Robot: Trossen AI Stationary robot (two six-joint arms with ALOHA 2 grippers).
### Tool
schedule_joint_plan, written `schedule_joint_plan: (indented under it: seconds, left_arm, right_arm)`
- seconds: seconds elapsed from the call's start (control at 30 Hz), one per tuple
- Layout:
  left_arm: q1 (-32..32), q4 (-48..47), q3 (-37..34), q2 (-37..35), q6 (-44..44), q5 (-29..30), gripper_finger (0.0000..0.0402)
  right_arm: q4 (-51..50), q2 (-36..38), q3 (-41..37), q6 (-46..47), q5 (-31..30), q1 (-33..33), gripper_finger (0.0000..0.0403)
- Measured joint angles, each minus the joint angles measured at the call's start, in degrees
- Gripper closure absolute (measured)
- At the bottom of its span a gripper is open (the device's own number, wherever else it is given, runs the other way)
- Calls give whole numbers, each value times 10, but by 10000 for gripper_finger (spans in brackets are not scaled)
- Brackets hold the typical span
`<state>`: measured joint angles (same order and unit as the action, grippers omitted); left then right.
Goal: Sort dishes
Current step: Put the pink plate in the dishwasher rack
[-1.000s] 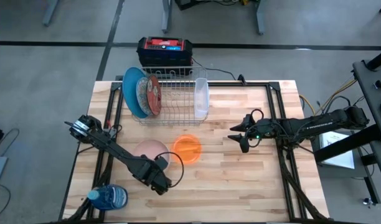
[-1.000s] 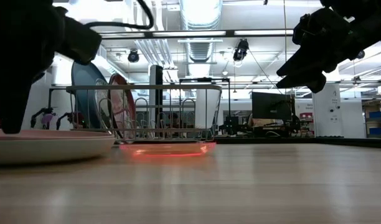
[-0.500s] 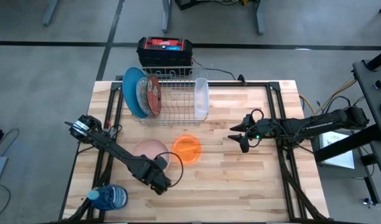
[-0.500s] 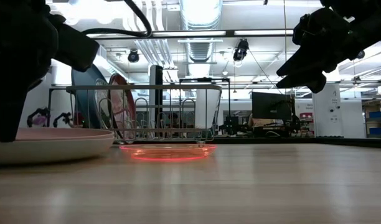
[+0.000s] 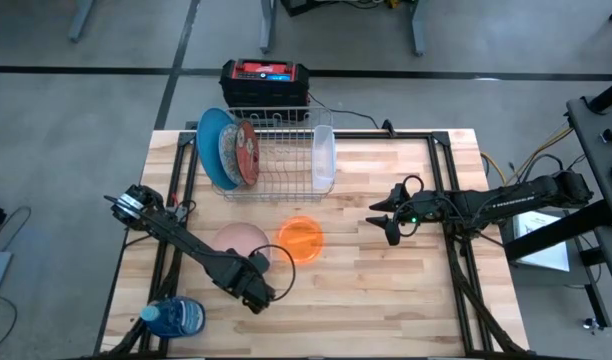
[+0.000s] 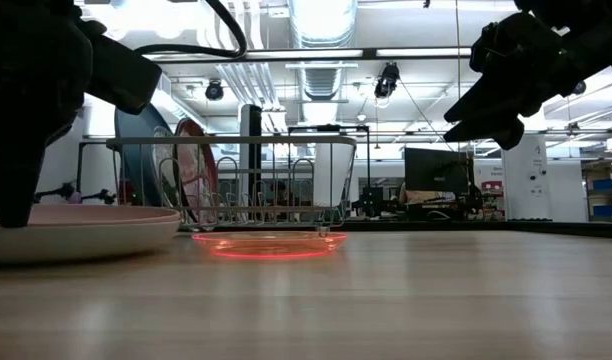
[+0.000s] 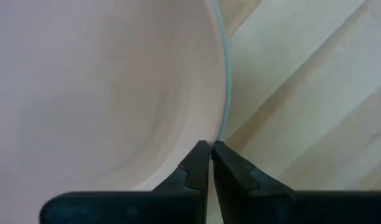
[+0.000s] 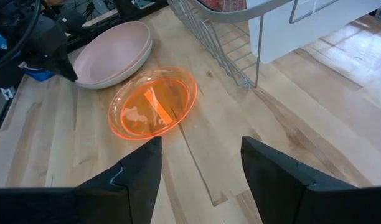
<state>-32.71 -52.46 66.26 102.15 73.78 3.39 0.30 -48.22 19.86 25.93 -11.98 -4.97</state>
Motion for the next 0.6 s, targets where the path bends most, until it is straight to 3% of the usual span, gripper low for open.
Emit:
schedule_joint_plan:
  seconds: [0.6]
  left_arm:
    - [0,-53,69,0,-37,32,392]
  right_arm:
    - [0,0,0,-2,0,0,201]
